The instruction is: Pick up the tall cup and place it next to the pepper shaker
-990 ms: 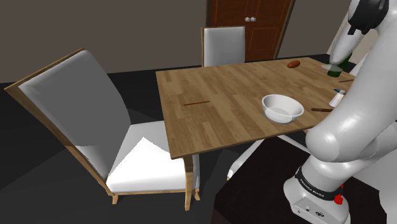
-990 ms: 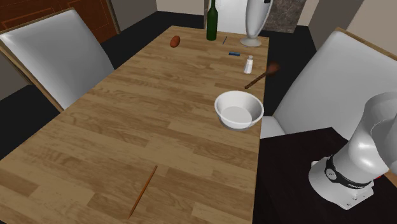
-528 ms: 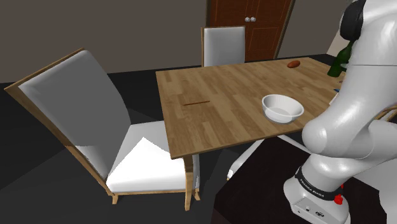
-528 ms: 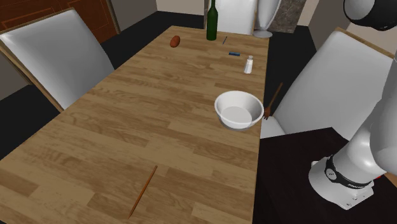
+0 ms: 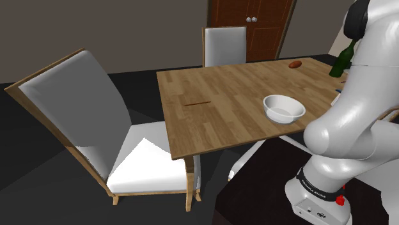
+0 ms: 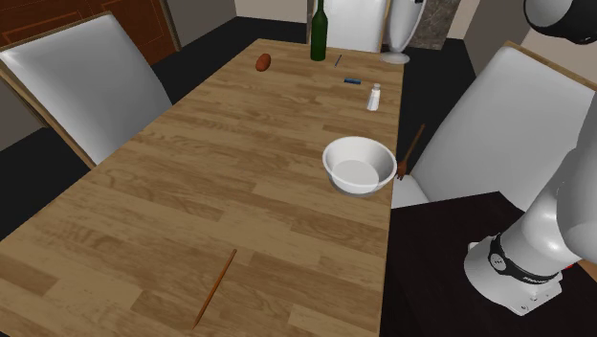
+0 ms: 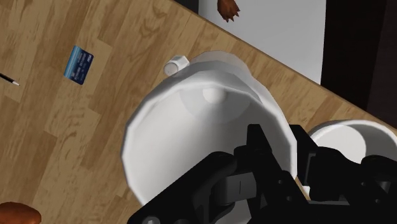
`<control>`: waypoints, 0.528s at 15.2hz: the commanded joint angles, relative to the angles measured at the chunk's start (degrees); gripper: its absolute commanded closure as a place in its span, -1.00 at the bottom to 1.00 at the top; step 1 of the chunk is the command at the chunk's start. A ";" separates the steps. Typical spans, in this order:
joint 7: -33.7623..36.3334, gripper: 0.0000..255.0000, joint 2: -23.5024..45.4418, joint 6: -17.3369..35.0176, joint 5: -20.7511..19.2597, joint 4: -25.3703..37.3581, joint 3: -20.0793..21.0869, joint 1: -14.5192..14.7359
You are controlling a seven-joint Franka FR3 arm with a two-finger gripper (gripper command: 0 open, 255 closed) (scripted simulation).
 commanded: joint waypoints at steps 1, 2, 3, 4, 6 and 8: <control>0.40 1.00 -1.25 2.37 -0.98 -3.33 -0.11 1.34; 0.59 1.00 -1.79 3.43 -1.40 -4.83 -0.13 1.89; 0.77 1.00 -2.31 4.45 -1.80 -6.27 -0.16 2.41; 0.96 1.00 -2.79 5.46 -2.16 -7.66 -0.17 2.87; 1.30 1.00 -3.65 7.41 -2.83 -10.29 -0.17 3.70; 1.62 1.00 -4.41 9.28 -3.40 -12.75 -0.16 4.41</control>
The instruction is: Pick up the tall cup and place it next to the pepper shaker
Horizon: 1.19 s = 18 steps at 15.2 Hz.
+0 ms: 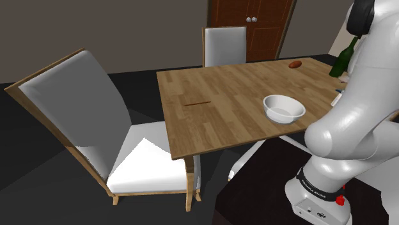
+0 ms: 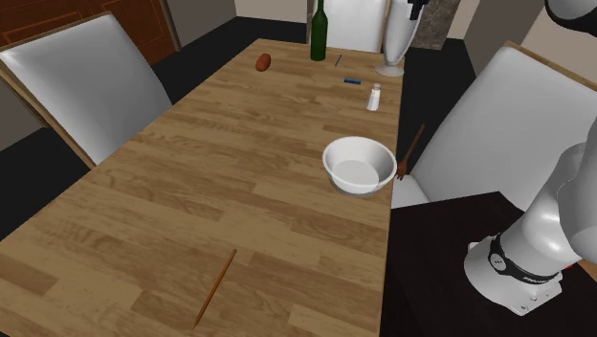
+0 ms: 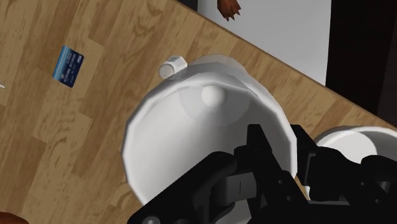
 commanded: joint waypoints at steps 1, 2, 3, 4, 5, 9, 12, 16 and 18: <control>0.20 1.00 -0.60 1.81 -0.44 -2.20 -0.01 0.52; 0.34 1.00 -0.91 2.71 -0.67 -3.33 0.00 0.81; 0.47 1.00 -1.20 3.60 -0.89 -4.44 0.02 1.08; 0.60 1.00 -1.47 4.47 -1.08 -5.52 0.03 1.32; 0.72 1.00 -1.72 5.33 -1.26 -6.56 0.05 1.54; 1.10 1.00 -2.47 8.69 -1.81 -10.48 0.12 2.27; 1.31 1.00 -2.82 11.11 -2.05 -13.17 0.19 2.66; 1.46 1.00 -3.02 14.25 -2.16 -16.47 0.30 3.01; 1.48 1.00 -3.01 15.79 -2.13 -18.01 0.36 3.12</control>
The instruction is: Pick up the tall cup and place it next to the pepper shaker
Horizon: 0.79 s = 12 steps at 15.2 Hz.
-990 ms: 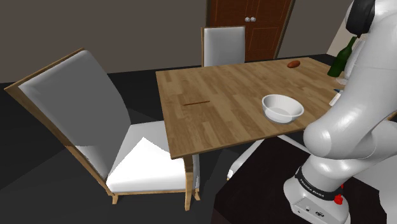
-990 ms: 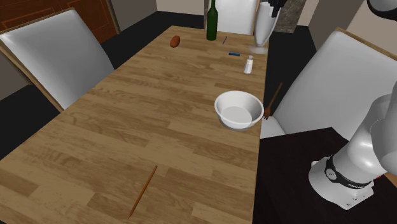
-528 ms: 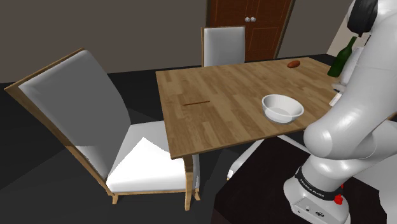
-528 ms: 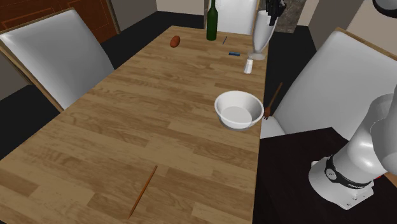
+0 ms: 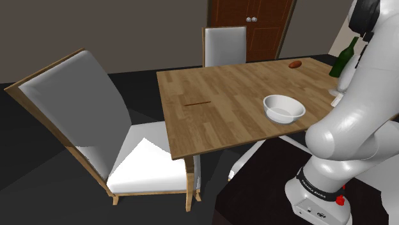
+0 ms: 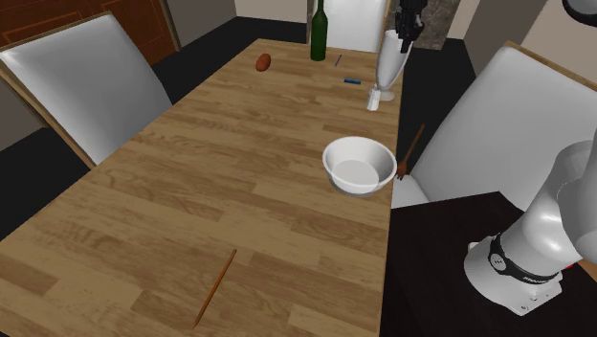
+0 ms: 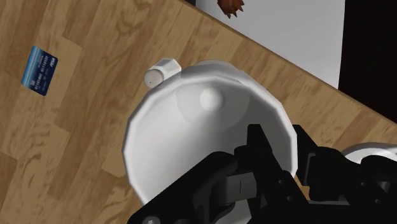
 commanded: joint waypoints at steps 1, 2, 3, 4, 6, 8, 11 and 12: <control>0.04 1.00 -0.13 1.67 -0.05 -1.69 0.03 0.15; 0.03 1.00 -0.08 2.43 0.00 -2.41 0.07 0.19; 0.01 1.00 -0.01 3.18 0.06 -3.12 0.10 0.21; -0.02 1.00 0.07 3.92 0.14 -3.81 0.14 0.23; -0.10 1.00 0.29 5.40 0.34 -5.14 0.23 0.24; -0.21 1.00 0.57 6.86 0.59 -6.41 0.32 0.23; -0.44 1.00 1.11 9.01 1.06 -8.20 0.50 0.15; -0.54 1.00 1.32 9.72 1.24 -8.76 0.56 0.11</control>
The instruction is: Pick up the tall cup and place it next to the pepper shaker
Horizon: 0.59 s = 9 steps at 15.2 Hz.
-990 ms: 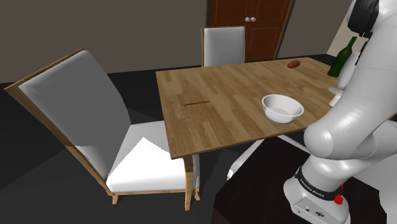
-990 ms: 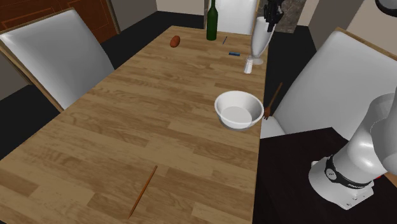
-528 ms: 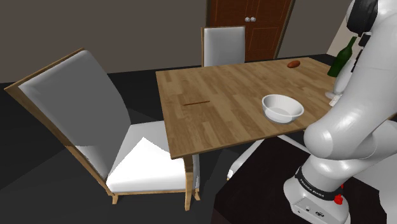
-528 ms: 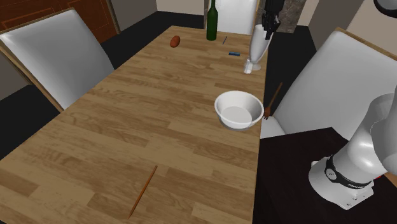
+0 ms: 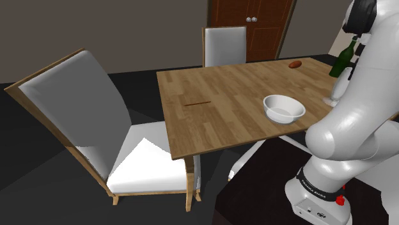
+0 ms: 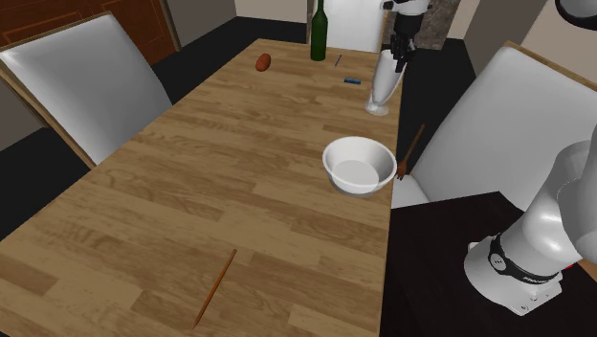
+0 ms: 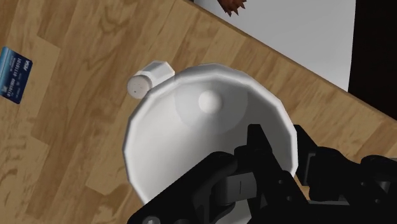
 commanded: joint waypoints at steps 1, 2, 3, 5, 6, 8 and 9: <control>-0.22 1.00 0.51 1.37 0.46 -0.93 0.15 -0.13; -0.33 1.00 0.75 2.07 0.66 -1.47 0.23 -0.18; -0.45 1.00 1.00 2.77 0.88 -1.99 0.31 -0.25; -0.71 1.00 1.54 4.15 1.36 -2.99 0.49 -0.39; -0.85 1.00 1.84 4.84 1.62 -3.47 0.59 -0.47; -1.03 1.00 2.19 5.65 1.93 -4.03 0.71 -0.57; -1.03 1.00 2.20 5.65 1.93 -4.03 0.72 -0.57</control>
